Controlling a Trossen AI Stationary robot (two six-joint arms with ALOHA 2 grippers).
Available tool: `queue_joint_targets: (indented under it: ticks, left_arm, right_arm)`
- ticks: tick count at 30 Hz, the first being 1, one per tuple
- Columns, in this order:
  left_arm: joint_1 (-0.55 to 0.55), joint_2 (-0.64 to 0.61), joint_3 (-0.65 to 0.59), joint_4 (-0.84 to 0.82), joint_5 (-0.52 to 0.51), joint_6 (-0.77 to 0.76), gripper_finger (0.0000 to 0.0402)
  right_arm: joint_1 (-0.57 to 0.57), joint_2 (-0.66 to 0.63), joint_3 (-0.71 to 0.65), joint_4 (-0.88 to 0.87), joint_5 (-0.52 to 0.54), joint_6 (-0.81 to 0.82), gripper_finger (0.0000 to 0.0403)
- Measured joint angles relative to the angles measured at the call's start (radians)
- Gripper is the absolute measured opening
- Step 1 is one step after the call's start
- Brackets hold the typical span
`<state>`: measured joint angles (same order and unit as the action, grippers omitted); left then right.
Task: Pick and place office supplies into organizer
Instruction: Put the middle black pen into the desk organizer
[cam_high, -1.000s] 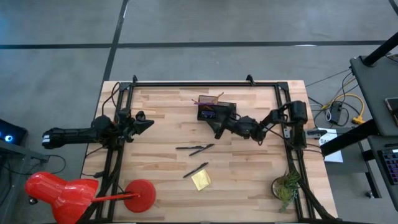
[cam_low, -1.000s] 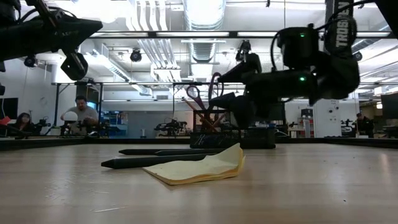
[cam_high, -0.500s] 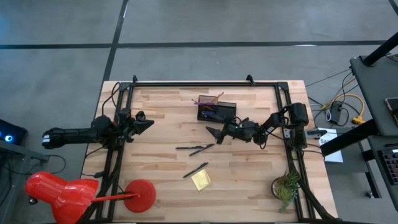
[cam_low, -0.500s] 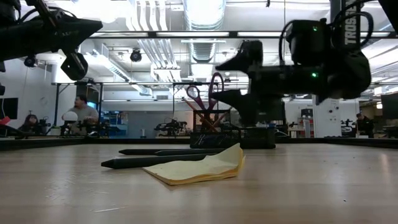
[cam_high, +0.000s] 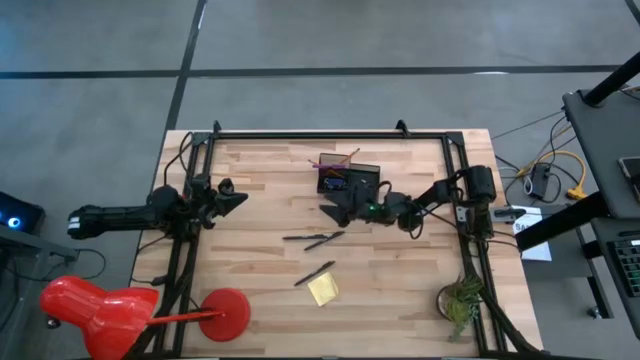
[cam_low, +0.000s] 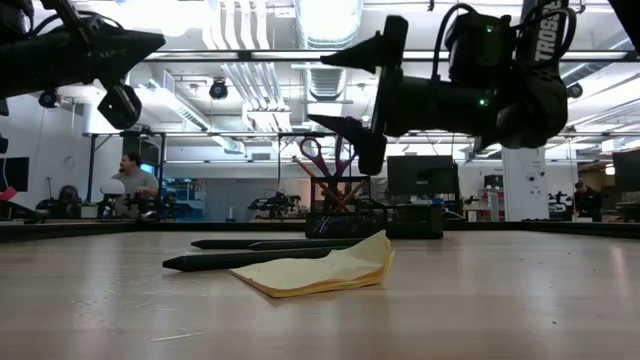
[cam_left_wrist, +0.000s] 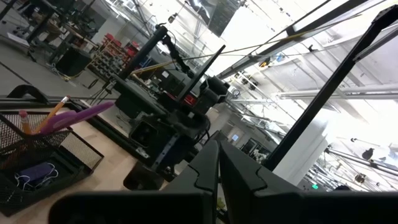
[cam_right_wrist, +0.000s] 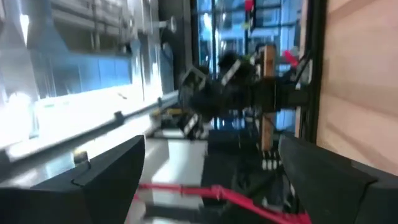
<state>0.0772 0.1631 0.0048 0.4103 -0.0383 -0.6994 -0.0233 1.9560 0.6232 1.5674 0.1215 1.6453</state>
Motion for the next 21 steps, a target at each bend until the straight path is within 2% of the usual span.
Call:
queue_joint_targets:
  ticks: [7, 17, 21]
  left_arm:
    - [0.000, 0.000, 0.000, 0.000, 0.000, 0.000, 0.0000]
    - [0.000, 0.000, 0.000, 0.001, 0.000, 0.000, 0.0000]
    - [0.000, 0.000, 0.000, 0.000, 0.000, 0.000, 0.0000]
  right_arm:
    - [0.006, -0.006, 0.039, -0.001, -0.028, -0.172, 0.0296]
    - [0.013, -0.020, 0.129, -0.007, -0.080, -0.480, 0.0147]
    - [0.010, -0.037, 0.157, -0.057, -0.148, -0.588, 0.0095]
